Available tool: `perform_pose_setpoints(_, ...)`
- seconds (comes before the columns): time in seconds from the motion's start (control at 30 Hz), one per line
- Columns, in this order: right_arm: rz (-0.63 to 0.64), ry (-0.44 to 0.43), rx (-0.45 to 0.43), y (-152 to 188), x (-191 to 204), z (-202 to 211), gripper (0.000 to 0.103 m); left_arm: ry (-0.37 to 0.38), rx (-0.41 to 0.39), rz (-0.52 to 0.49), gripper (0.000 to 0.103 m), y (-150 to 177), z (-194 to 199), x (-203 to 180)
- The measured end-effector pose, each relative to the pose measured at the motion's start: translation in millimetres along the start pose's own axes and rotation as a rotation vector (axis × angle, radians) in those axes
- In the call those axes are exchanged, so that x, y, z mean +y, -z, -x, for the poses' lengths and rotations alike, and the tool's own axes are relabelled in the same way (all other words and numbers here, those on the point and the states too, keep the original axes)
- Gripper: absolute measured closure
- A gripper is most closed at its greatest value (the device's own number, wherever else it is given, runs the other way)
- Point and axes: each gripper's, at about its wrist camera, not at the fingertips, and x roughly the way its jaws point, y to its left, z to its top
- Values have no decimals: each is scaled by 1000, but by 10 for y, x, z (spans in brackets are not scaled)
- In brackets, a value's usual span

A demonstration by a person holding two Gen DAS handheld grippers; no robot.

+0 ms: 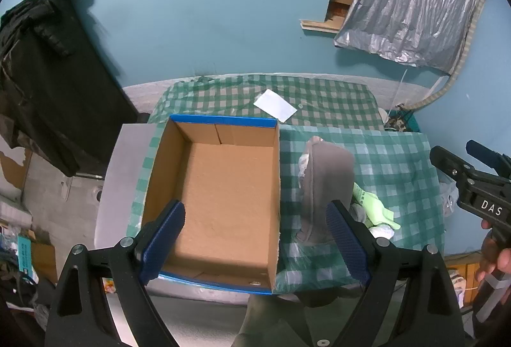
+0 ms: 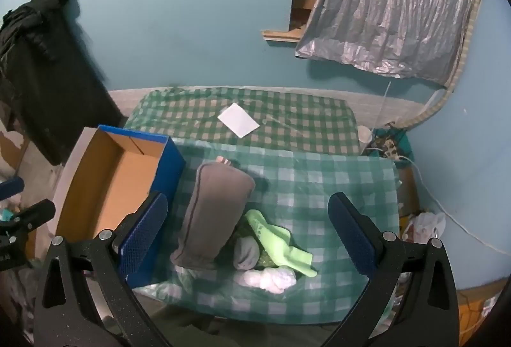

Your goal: Organize soft objects

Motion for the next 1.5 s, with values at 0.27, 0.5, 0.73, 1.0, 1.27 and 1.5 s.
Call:
perform_pose_setpoints(0.27,2,-2,7,4,-16,-48,3,-7,-4,-14,12,-2,-13,-25)
perform_pose_setpoints(0.5,8,-14,13,5,-15,-72,2,-7,-2,-12,12,15,-17,-35)
perform_pose_setpoints(0.73,13,-25,23,-7,-18,-106,2,-7,5,-11,12,24,-41,-79)
perform_pose_setpoints(1.0,24,-34,29,-47,-7,-155,2,-10,5,-7,12,17,-76,-83)
perform_pose_setpoints(1.27,31,-42,33,-76,-16,-178,2,-17,12,-6,12,-25,-106,-91)
perform_pose_setpoints(1.5,45,-53,36,-118,-29,-219,3,-25,19,2,12,-53,-131,-122)
